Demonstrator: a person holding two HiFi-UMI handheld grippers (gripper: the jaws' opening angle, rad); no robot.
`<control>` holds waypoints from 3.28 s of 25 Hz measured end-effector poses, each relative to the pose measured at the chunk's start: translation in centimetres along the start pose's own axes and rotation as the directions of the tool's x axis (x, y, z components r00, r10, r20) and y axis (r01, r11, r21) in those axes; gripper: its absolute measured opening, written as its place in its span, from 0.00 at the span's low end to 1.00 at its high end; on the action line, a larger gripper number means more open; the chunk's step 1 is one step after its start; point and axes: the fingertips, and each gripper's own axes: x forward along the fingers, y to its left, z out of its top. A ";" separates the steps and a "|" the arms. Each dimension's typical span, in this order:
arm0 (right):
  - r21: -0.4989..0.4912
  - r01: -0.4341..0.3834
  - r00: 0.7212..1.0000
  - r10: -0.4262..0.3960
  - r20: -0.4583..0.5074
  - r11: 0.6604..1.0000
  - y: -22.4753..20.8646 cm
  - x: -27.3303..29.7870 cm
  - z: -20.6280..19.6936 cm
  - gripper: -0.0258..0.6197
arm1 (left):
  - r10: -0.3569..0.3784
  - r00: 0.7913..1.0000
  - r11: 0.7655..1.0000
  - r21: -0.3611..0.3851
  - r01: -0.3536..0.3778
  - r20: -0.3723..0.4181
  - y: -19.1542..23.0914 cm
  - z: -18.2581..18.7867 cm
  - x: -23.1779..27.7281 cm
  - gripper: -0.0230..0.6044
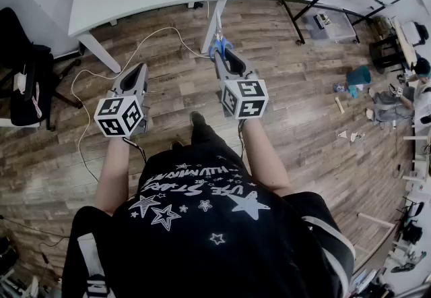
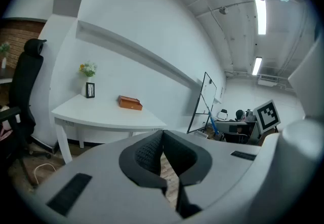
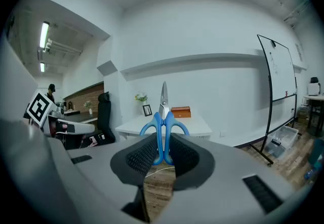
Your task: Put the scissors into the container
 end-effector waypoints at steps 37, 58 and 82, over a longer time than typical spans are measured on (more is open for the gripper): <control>0.040 -0.055 0.998 0.056 -0.021 0.998 3.3 8.6 -0.1 0.20 | 0.069 0.998 0.997 -0.028 -0.070 -0.011 8.5 0.6 -0.1 0.07; 0.062 -0.130 0.990 0.134 -0.053 0.990 -12.0 32.9 6.7 0.19 | 0.150 0.988 0.988 -0.031 -0.151 -0.030 16.0 9.4 25.0 0.07; 0.130 -0.214 0.976 0.217 -0.005 0.968 -21.1 45.4 11.4 0.19 | 0.227 0.973 0.974 -0.015 -0.227 -0.038 18.0 14.0 38.4 0.07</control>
